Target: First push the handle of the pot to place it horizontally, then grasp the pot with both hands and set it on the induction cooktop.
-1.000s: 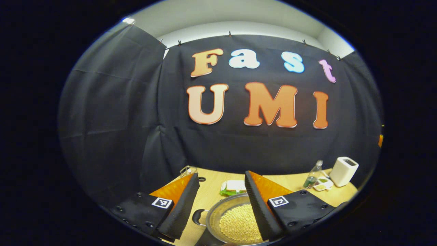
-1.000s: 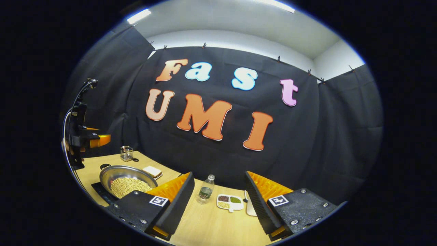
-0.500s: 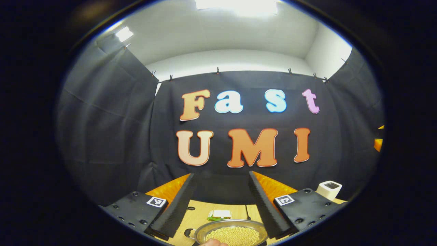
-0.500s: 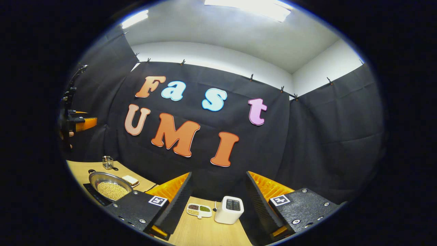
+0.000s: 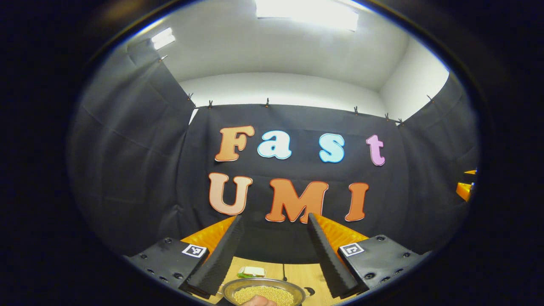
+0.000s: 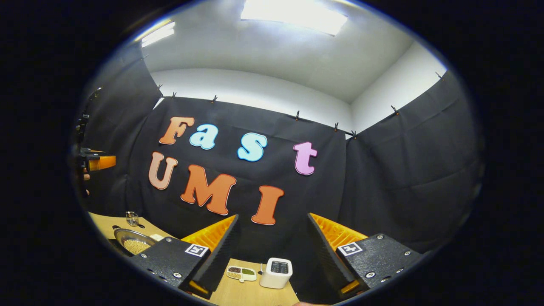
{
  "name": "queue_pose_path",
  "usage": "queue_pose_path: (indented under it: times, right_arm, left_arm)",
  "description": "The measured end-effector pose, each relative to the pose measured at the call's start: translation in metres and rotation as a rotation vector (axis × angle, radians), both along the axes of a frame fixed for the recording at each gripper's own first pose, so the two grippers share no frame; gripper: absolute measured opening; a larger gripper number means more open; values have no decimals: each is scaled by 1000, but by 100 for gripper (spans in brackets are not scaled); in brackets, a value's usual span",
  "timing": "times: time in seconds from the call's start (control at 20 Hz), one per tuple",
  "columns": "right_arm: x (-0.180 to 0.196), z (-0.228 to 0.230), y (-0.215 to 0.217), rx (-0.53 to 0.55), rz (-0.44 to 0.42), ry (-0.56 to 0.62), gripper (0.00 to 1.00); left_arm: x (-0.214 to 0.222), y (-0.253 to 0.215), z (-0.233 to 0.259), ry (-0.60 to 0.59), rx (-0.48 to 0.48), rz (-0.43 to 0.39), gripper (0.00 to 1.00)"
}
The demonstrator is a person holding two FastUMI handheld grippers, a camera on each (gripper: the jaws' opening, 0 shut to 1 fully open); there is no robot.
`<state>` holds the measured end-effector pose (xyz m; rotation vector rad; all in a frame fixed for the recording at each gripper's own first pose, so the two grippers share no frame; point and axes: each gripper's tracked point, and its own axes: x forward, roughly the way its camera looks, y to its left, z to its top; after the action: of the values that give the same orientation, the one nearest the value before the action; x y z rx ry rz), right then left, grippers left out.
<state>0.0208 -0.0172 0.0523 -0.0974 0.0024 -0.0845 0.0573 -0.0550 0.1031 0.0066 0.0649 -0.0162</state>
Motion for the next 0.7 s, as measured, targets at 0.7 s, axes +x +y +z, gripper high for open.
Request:
queue_pose_path:
  times: [0.7]
  right_arm:
    - [-5, 19, 7, -67, 9, -77, 95]
  left_arm:
    - [-28, -23, 26, -38, 11, -44, 98]
